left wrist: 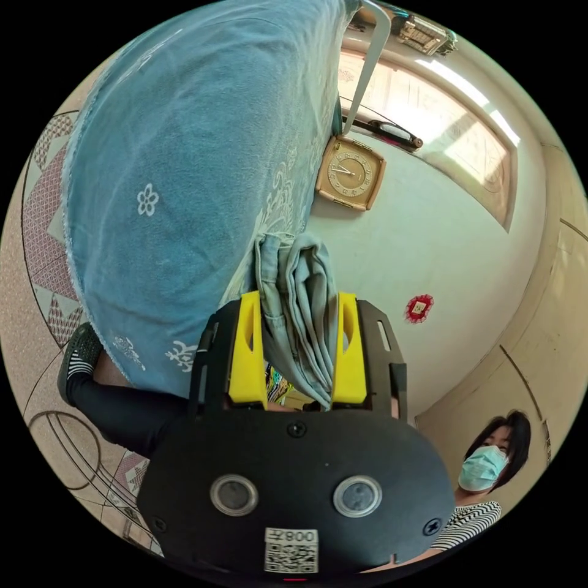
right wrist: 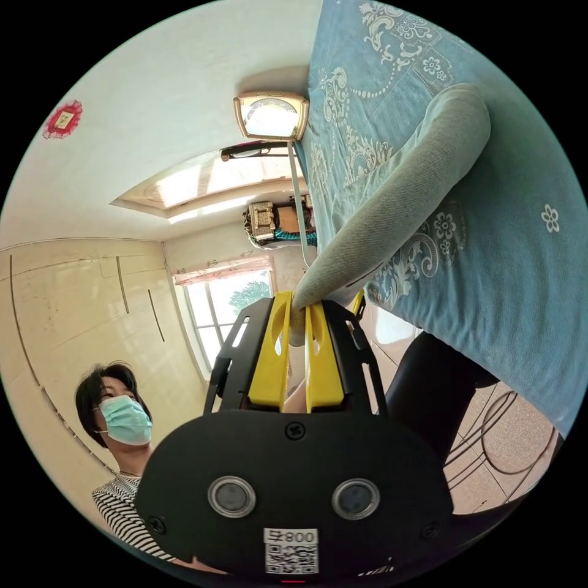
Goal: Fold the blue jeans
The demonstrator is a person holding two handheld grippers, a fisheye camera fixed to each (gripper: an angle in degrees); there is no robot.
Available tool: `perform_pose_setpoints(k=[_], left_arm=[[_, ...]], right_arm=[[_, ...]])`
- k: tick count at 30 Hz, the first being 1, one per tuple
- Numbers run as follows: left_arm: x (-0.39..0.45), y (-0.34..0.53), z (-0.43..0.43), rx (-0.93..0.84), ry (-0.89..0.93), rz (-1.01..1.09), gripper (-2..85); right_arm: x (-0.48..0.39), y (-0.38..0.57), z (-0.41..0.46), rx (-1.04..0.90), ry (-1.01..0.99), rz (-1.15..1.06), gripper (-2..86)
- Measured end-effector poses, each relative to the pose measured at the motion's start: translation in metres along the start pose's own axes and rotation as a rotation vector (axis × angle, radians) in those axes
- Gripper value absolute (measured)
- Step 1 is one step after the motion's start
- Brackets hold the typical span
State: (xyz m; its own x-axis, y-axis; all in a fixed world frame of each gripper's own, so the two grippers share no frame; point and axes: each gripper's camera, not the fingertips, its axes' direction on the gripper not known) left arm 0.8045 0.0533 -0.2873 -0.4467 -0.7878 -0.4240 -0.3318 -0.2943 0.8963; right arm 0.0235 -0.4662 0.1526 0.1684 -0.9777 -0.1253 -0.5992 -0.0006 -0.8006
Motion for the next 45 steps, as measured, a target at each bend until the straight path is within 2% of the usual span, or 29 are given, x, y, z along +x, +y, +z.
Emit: perform_pose_setpoints(k=[9, 16, 24, 36, 45], left_arm=[[0.018, -0.029, 0.08, -0.024, -0.046, 0.008, 11.3], [0.052, -0.004, 0.147, -0.037, -0.109, 0.064, 8.6], [0.107, 0.043, 0.245, -0.087, -0.1, 0.158, 7.5], [0.215, 0.137, 0.455, -0.229, -0.108, 0.369, 4.6], [0.272, 0.244, 0.665, -0.398, -0.066, 0.473, 3.9]], right_arm=[[0.052, 0.018, -0.016, -0.004, 0.014, 0.006, 0.3], [0.1, 0.044, -0.045, -0.005, 0.05, -0.013, 0.5], [0.152, 0.093, -0.098, 0.033, 0.083, -0.049, 0.7], [0.231, 0.2, -0.188, 0.109, -0.021, -0.17, 0.5], [0.287, 0.312, -0.286, 0.233, -0.067, -0.308, 0.6]])
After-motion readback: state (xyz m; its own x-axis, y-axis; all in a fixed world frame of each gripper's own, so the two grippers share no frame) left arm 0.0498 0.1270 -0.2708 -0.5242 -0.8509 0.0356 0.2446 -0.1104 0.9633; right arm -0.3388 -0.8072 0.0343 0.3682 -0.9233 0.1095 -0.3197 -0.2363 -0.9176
